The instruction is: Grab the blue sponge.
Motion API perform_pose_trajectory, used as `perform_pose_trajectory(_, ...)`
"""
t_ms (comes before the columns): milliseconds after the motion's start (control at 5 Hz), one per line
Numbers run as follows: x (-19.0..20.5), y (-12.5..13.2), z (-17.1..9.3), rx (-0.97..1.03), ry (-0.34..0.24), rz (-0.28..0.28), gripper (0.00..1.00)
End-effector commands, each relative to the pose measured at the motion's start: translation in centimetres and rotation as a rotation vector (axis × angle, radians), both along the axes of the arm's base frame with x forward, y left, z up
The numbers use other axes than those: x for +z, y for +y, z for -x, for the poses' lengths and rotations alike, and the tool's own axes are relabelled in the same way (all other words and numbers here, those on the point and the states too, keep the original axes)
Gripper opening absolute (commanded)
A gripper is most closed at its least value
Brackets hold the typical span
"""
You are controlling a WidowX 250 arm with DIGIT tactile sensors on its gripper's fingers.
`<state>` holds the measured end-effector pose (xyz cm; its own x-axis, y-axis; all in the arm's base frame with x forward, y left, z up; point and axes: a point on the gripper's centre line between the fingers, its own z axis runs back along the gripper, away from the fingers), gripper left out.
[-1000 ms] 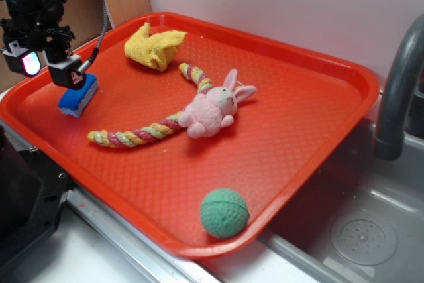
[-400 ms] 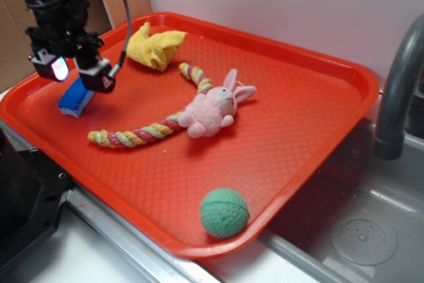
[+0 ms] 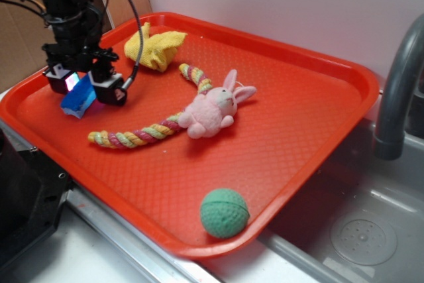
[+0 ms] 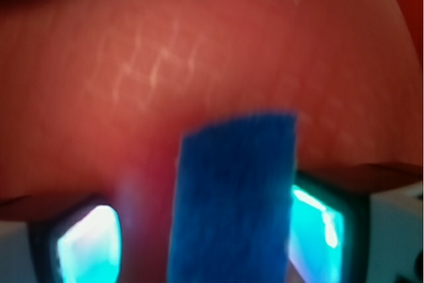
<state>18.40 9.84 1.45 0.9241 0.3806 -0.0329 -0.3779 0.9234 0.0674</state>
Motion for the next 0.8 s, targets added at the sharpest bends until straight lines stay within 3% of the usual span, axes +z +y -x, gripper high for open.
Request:
perform_pose_trajectory(0, 2.4, -0.6, 1.9, -0.046, -0.018, -0.023, 0.0)
perform_pose_trajectory(200, 6.7, -2.3, 1.3, -0.164, -0.004, -0.097, 0.0)
perform_pose_trajectory(400, 10.9, -4.2, -0.8, -0.305, 0.052, -0.128, 0.0)
perform_pose_trajectory(600, 13.4, -5.3, -2.5, -0.332, 0.042, -0.127, 0.0)
